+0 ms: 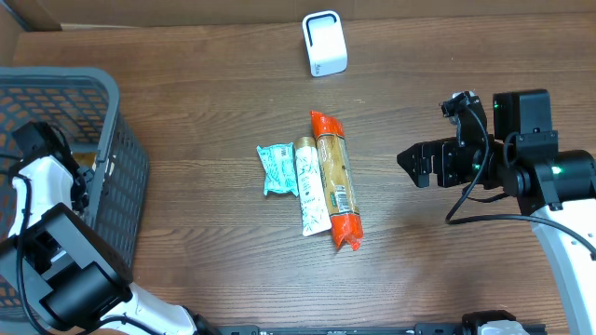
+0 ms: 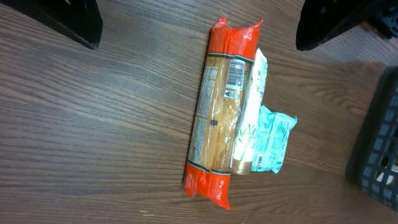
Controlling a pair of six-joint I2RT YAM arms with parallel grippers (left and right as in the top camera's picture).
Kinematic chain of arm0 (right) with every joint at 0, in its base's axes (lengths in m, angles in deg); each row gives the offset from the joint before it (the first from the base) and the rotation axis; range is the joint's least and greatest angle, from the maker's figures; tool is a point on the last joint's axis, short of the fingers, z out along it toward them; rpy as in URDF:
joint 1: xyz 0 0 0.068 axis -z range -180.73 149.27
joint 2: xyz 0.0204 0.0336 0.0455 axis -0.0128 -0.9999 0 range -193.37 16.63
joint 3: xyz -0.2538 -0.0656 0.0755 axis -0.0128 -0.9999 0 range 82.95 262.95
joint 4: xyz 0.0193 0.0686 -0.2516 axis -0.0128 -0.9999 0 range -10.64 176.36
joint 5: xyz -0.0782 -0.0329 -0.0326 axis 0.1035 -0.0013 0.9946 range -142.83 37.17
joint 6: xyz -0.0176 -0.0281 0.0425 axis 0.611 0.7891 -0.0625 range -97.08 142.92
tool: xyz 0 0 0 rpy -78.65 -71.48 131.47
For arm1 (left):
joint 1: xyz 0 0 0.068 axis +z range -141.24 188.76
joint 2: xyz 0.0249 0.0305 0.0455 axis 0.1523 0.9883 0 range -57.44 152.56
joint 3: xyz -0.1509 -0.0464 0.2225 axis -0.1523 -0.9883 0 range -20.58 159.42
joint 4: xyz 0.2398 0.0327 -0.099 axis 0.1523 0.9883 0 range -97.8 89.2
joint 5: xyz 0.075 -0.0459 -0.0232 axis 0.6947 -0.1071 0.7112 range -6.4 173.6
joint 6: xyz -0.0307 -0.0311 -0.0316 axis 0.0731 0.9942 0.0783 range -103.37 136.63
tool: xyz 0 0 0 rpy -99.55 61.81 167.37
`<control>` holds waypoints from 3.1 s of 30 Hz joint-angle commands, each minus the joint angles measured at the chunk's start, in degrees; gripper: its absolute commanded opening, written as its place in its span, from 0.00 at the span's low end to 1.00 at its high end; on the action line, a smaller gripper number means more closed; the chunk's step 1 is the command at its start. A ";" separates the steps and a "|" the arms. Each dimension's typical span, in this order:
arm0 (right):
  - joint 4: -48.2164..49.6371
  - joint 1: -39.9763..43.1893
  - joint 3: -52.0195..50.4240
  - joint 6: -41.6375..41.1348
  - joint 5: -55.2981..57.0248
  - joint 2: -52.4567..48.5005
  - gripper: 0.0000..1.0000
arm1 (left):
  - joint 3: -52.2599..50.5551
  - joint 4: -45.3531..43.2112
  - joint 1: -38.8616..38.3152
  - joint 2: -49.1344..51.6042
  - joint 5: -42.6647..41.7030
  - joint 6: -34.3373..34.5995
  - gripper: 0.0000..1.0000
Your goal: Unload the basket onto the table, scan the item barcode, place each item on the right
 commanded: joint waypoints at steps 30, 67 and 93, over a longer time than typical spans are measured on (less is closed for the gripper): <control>0.26 0.07 1.44 -0.11 -0.44 0.04 1.00 | -4.85 -10.73 0.31 10.38 -0.20 -14.03 0.89; 0.35 0.07 1.44 -0.11 -0.44 0.04 1.00 | 0.87 -5.57 0.31 10.10 -13.73 -13.09 0.04; -0.39 0.07 1.44 -0.11 -0.46 0.04 1.00 | 56.33 42.60 0.31 9.64 -27.67 -10.36 0.04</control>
